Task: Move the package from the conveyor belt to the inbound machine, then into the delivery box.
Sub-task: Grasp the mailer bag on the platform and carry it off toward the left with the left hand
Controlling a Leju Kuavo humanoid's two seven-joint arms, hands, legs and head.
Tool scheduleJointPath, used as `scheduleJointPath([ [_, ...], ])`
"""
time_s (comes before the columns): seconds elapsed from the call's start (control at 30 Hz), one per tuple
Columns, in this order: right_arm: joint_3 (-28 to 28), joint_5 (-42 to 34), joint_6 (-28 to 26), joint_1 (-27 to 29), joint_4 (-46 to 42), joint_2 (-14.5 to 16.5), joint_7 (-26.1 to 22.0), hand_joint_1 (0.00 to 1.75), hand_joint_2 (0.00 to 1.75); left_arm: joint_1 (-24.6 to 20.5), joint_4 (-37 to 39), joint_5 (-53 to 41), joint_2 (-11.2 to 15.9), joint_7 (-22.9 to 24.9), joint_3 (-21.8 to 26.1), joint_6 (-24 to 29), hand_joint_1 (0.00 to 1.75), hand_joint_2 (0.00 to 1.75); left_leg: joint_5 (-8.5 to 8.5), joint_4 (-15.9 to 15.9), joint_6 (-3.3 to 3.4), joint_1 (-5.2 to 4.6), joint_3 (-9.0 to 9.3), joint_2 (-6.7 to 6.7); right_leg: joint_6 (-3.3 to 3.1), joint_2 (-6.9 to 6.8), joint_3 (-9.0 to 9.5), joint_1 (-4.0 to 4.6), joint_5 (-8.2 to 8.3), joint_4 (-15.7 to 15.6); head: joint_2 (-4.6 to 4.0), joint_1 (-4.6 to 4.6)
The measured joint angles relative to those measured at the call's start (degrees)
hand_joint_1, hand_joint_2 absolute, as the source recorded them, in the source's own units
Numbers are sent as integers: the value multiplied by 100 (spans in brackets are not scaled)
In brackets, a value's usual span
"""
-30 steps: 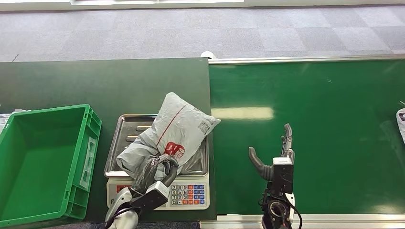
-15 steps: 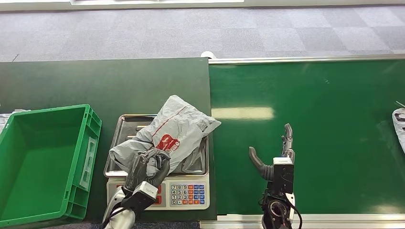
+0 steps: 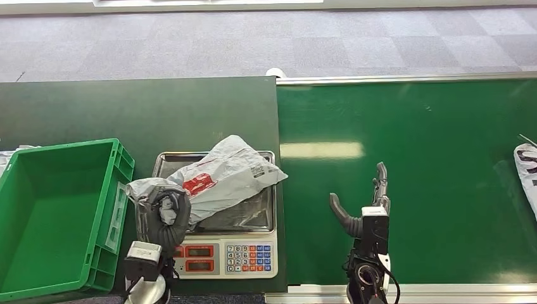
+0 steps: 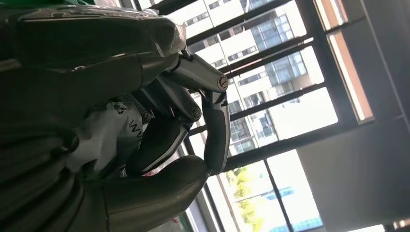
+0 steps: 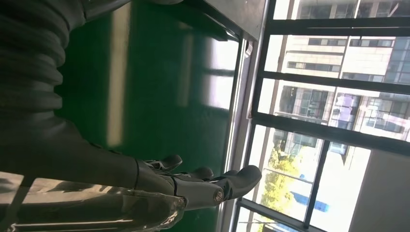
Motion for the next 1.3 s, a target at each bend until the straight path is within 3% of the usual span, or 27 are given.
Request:
scheduleJointPath([
  [0.23,26,-45,-62,-84,60,0,4,0,175,150,-1022,870,72,-1,127,488,175,175,0,0,0,0,-1,0,0,0,0,0,0,0,0,1],
  [0.53,97,-46,-106,-83,57,2,21,0,175,-27,-1936,991,137,-3,642,977,175,175,1,0,-1,0,1,-1,0,0,0,0,0,0,0,1],
  [0.8,212,-51,-167,-113,55,7,34,0,175,-515,-1978,895,337,-1,784,1491,175,175,2,0,-1,0,1,-1,0,0,-1,0,0,1,0,1],
  [1.03,298,-90,-170,-115,57,21,44,0,175,-1167,-1906,788,694,-1,960,1962,175,175,3,0,-2,1,1,-1,0,-1,-1,1,0,1,0,1],
  [1.3,360,-89,-163,-112,98,50,83,0,175,-2013,-1506,179,1007,-1,1268,2029,175,175,4,0,-3,2,4,1,-1,1,1,2,2,3,0,2],
])
